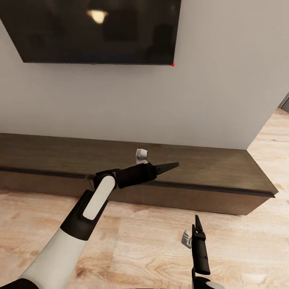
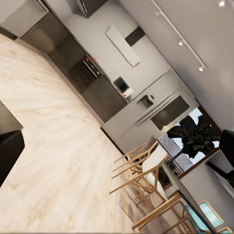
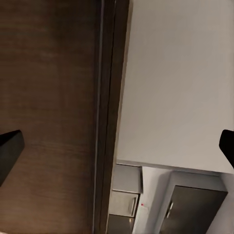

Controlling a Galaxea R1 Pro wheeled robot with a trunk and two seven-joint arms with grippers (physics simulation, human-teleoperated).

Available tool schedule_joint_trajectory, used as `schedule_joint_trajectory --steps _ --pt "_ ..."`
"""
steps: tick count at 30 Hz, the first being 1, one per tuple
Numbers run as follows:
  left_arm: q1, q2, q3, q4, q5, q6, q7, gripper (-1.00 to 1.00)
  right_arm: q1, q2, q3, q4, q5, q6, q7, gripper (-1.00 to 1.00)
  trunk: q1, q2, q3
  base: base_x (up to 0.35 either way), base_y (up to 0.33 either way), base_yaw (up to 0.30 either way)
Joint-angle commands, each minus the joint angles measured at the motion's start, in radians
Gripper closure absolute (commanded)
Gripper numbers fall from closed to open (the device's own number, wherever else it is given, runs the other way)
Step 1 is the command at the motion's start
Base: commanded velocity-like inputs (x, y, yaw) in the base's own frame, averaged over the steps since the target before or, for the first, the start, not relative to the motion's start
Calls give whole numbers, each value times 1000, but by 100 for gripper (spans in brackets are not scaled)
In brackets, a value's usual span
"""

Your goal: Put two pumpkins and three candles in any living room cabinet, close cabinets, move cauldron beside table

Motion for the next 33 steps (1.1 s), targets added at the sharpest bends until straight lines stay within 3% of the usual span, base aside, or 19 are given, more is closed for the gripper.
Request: schedule_joint_trajectory --steps 1,4,15,33 --pt "0 0 -4 0 0 0 0 -100 0 0 0 0 0 0 0 -100 4 -7 -3 0 0 0" --pt "0 0 -12 0 0 0 0 -100 0 0 0 0 0 0 0 -100 15 -28 -13 0 0 0" --pt "0 1 -15 0 0 0 1 -100 0 -2 1 -1 2 0 -1 -100 15 -28 -13 22 0 0" --pt "0 0 -15 0 0 0 1 -100 0 -2 1 -6 2 0 -34 -100 15 -28 -13 270 0 0"
